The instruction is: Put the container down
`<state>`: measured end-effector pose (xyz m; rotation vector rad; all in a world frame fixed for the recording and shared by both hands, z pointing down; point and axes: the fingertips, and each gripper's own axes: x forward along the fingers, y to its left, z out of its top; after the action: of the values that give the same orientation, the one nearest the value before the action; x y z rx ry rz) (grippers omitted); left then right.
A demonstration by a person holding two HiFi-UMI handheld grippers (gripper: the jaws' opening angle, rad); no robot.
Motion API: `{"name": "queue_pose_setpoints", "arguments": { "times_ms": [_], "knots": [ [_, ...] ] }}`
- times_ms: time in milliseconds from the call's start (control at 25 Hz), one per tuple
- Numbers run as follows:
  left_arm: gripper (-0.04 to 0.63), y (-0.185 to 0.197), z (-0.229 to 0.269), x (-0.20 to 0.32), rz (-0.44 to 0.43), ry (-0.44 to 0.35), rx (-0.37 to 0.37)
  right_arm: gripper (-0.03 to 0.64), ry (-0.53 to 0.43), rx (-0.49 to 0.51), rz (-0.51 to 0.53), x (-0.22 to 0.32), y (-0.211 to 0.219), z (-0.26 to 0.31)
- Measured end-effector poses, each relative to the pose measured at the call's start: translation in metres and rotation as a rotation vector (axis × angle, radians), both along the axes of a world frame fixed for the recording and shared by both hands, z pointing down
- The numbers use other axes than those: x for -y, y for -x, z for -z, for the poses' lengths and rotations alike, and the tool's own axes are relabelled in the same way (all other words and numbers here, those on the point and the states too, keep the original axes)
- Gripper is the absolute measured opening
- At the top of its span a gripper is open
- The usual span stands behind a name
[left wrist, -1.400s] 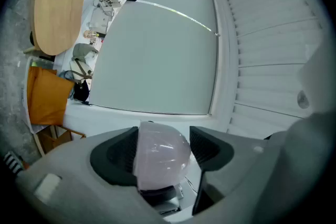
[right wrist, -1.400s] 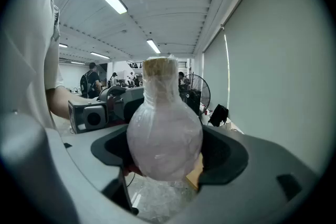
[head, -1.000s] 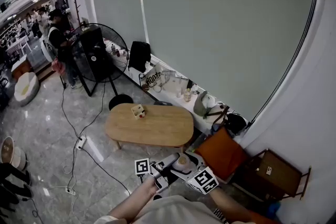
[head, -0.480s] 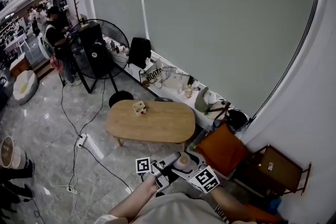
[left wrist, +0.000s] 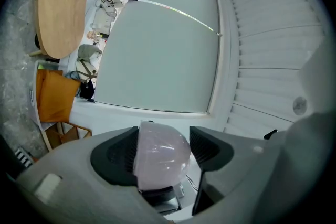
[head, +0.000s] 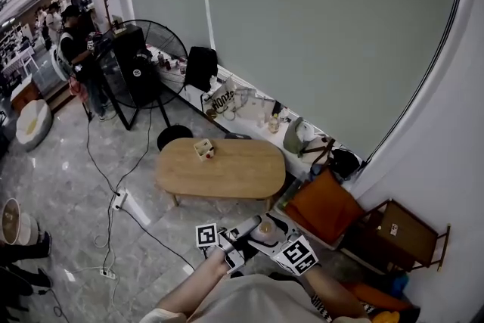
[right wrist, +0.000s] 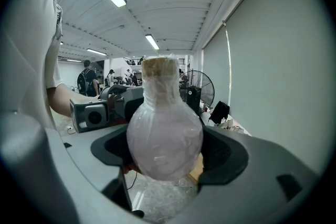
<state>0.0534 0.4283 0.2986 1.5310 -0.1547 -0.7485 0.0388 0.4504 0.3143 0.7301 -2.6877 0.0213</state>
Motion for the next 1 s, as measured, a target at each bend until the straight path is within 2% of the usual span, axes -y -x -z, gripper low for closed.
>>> {"name": "queue_pose_setpoints", "arguments": {
  "times_ms": [400,1000],
  "knots": [
    [0.302,0.023,-0.008,-0.001,0.0,0.011,0.022,0.391,0.019,-0.005,0.004,-0.001,0.024,-0.01],
    [0.302,-0.002,-0.022,0.098,0.079,0.019,0.041,0.391,0.05,-0.005,0.099,0.095,0.0,-0.021]
  ]
}}
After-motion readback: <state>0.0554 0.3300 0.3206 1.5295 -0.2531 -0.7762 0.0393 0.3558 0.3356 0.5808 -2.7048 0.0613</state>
